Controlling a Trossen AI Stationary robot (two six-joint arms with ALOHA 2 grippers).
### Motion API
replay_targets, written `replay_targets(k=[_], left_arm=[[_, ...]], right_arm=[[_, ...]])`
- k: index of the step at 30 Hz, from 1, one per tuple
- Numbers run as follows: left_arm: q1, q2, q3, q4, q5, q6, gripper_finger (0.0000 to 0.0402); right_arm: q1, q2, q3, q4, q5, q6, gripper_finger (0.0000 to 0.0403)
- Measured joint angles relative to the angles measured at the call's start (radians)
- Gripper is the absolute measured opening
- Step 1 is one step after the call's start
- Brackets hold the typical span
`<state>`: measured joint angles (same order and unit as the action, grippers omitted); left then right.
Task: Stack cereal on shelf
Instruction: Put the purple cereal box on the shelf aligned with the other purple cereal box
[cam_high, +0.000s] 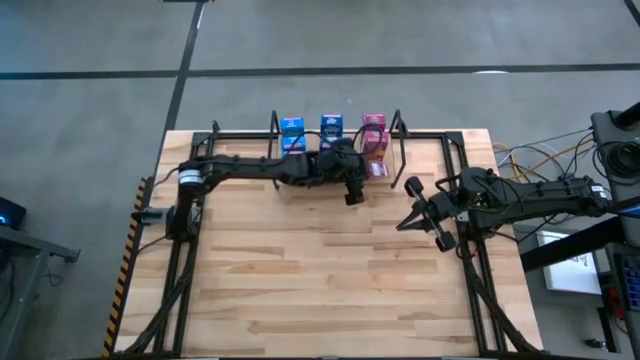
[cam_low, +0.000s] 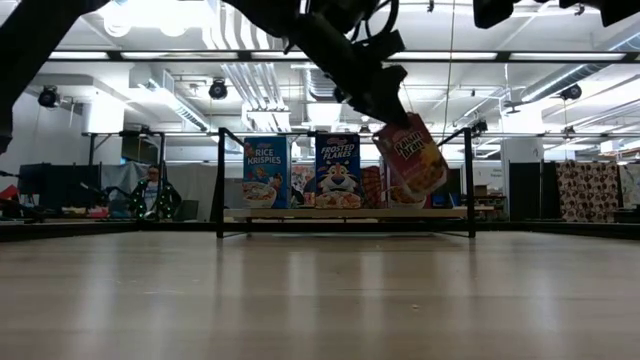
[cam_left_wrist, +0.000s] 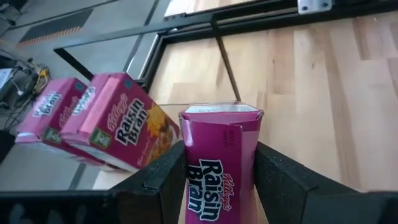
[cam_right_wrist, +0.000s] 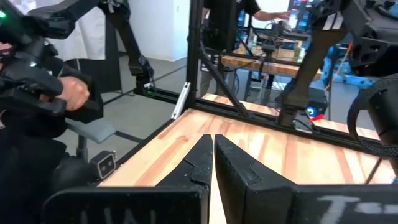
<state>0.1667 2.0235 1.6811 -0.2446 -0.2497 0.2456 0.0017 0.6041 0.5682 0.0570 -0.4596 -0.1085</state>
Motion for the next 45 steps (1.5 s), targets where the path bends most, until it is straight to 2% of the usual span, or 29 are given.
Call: replay_targets(k=[6,17,27,33,37,42,45], left_arm=[[0.018,0.02,0.021,-0.009,-0.001,0.007,0.0161],[0.052,0.02,0.013,0.024,0.039,0.003,0.0202],[0.052,0.011,0.011,0.015,0.043,0.003,0.0206],[0.009,-0.056,0.011,-0.069,0.038,-0.023,0.0206],[-0.046,-0.11,-0.004,-0.1,-0.007,-0.033,0.0195],[-0.133,-0.179,-0.052,-0.123,-0.053,-0.046,0.016],[-0.177,-0.229,-0.122,-0.114,-0.056,-0.07,0.0145]], right_arm=[[0.0,0.0,0.0,0.0,0.018,0.0,0.0009],[0.0,0.0,0.0,0.0,0.018,0.001,0.0009],[0.0,0.0,0.0,0.005,0.025,-0.005,0.0009],[0.0,0.002,0.0,-0.008,0.194,0.045,0.0009],[0.0,0.002,0.0,-0.018,0.3,0.07,0.0009],[-0.011,0.002,0.0,-0.018,0.343,0.096,0.0009],[-0.012,0.002,0.0,-0.019,0.358,0.109,0.0009]])
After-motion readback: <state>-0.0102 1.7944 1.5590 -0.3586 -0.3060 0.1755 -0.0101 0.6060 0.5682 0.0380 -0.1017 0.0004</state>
